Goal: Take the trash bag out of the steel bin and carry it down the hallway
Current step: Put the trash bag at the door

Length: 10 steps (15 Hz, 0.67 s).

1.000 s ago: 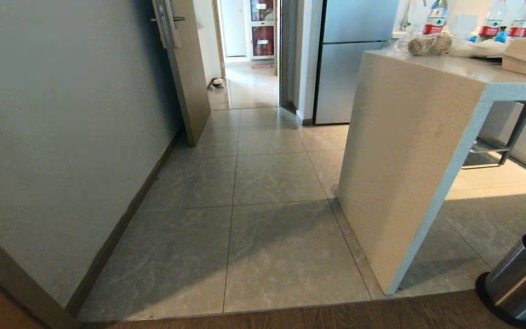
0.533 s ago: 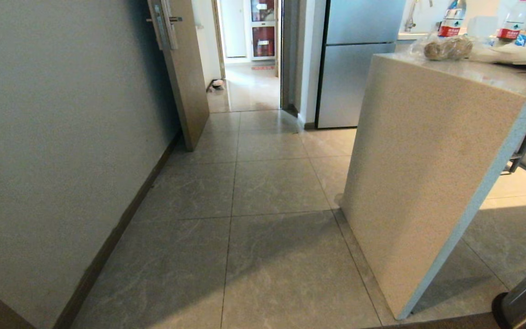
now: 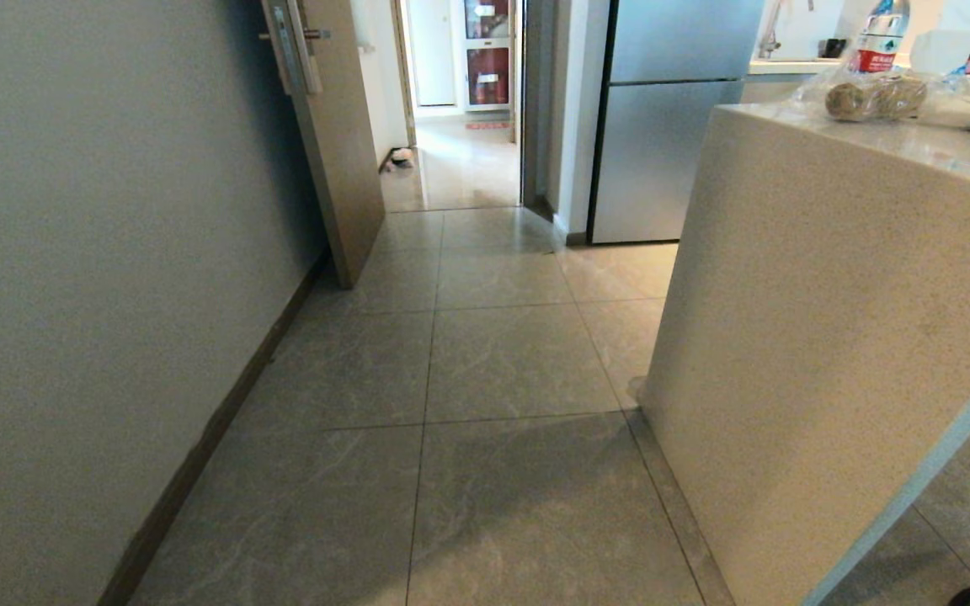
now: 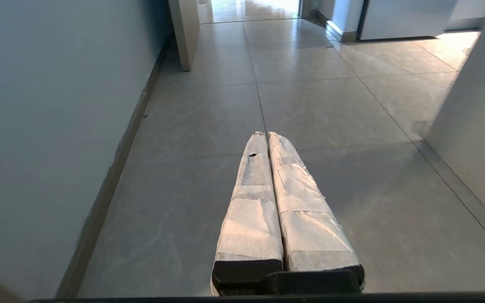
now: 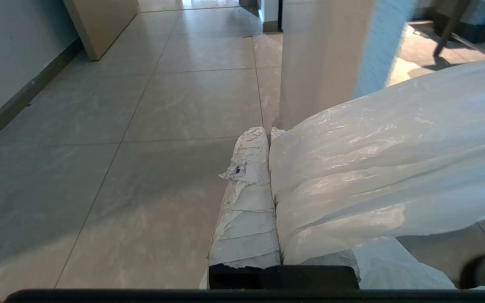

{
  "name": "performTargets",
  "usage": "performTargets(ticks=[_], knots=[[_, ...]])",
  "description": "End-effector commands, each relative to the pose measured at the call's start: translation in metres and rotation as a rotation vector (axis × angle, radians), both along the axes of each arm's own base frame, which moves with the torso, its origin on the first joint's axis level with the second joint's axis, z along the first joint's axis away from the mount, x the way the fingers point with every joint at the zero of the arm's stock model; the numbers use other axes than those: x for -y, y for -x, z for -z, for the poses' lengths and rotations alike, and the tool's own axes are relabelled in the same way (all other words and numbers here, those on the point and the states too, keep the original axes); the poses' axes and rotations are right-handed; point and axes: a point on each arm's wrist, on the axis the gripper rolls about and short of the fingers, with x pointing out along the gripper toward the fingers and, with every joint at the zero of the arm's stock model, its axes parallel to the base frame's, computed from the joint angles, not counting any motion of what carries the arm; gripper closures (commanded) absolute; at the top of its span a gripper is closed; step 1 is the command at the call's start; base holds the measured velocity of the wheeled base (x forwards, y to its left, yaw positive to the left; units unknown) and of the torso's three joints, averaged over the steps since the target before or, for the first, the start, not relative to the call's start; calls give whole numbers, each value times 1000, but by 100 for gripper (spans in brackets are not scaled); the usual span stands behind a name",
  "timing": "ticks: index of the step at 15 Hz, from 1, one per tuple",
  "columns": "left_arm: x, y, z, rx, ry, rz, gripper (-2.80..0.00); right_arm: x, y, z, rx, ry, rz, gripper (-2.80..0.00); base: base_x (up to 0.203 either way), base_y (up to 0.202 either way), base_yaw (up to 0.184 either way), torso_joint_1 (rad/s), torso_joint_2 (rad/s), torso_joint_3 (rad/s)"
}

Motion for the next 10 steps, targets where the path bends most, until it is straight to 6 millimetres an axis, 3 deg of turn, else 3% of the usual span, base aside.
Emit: performTargets(ticks=[1,10], knots=[[0,0,0,-1,0,0,0,0,3,1,39,0,0,0,194,0,0,3,-2,5],[0,0,0,-1,0,0,0,0,3,1,39,0,0,0,189,0,2,5,3,2]])
